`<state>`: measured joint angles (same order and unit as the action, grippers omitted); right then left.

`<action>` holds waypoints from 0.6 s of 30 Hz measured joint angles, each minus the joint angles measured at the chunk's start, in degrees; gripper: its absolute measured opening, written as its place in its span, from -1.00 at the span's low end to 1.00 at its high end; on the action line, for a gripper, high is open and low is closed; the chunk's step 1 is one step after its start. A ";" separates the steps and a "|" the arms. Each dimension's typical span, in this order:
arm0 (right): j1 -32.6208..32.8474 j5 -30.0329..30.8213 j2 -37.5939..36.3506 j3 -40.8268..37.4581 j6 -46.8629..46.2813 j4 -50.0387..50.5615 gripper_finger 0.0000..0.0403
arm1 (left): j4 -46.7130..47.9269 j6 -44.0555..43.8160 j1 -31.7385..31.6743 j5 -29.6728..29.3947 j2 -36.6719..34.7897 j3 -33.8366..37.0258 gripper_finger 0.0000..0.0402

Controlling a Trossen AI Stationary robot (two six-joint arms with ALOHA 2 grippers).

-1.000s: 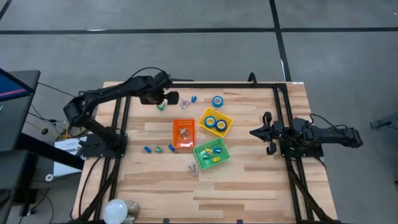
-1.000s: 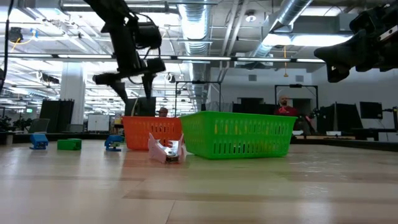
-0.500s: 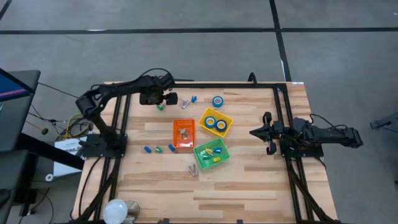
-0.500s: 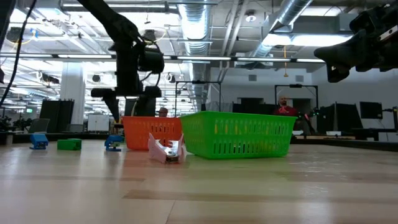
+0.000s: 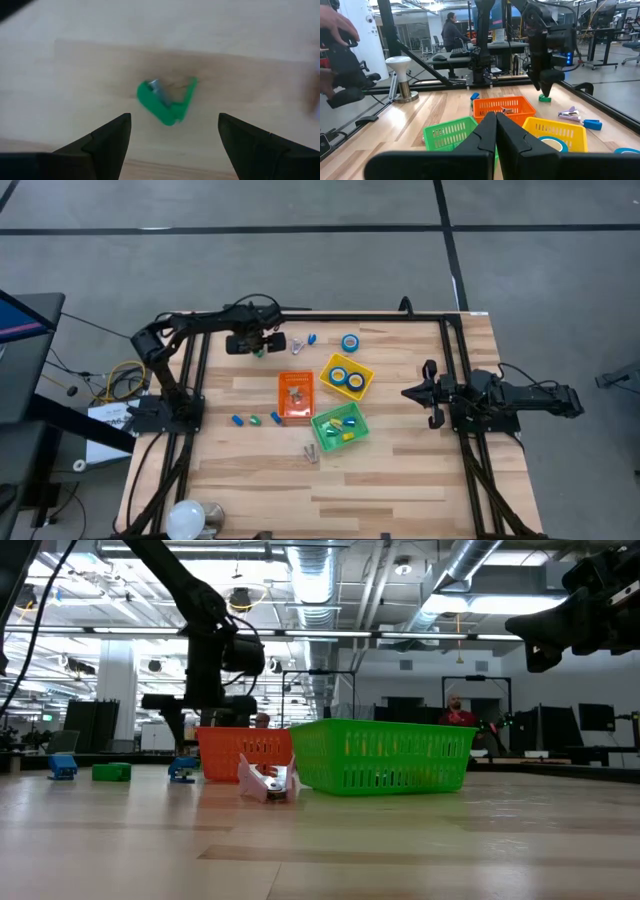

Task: Pick and place Stapler, Stapler remover, tape
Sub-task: Put the green stapler into the green bin

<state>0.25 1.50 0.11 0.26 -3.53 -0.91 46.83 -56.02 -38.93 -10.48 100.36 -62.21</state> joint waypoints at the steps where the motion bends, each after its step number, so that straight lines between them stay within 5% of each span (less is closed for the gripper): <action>1: 0.01 0.00 0.01 -0.01 0.00 0.00 -1.00 | 0.02 -0.44 -0.05 0.27 0.00 0.53 0.44; 18: 0.02 0.00 0.01 -0.01 0.01 0.00 -1.00 | -4.65 -4.87 -0.95 -2.81 -0.02 5.11 0.44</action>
<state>0.27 1.50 0.11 0.26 -3.51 -0.91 42.18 -60.90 -39.89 -13.29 100.33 -57.10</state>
